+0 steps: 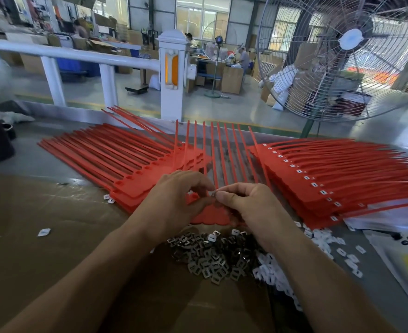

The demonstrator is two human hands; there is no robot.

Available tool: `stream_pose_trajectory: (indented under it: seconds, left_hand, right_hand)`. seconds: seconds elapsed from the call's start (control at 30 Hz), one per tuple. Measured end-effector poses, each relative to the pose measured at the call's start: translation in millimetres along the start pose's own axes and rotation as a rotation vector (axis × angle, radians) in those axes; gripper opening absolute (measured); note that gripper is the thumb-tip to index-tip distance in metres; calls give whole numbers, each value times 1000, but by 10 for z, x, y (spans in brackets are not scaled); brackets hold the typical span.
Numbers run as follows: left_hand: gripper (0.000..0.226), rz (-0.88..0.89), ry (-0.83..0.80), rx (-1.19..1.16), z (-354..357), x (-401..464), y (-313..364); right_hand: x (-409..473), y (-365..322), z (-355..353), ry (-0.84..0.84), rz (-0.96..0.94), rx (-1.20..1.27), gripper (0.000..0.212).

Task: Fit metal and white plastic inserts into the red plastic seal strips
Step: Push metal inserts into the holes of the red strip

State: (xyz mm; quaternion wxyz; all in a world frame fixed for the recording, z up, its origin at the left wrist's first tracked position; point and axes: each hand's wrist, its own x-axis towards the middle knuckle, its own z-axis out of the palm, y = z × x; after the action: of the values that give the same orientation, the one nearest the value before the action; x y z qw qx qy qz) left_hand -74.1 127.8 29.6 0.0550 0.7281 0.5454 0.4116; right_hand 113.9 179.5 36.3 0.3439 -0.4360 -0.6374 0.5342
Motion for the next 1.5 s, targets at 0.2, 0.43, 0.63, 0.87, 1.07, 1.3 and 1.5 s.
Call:
stream_pose_trajectory:
  seconds: [0.2,0.43,0.63,0.87,1.07,1.3,1.5]
  left_hand:
    - [13,101,-4,126,-27,1,-27]
    - [17,61,-7,297,-119,45,-114]
    - [16,-237,24,384,-327,50,-407]
    - [11,-312,-18,432,-311,67,-509]
    - [6,-362,-41,415,-299,83,-499]
    - [8,-373,-67,406,-307,86,-473]
    - [17,-388,-45,396,-290,73,-468]
  right_hand:
    - [3,18,-7,-57,5,-50,12]
    - [-18,29,-36,7,-58,-223,17]
    - [-62,38,-80,78,-105,-449,17]
    - [-57,78,-105,51,-88,-474,14]
    - [-73,100,-119,46,-105,-529,14]
    - [-93,83,-141,25,-120,-542,14]
    - [-130,43,-203,-75,-178,-605,5]
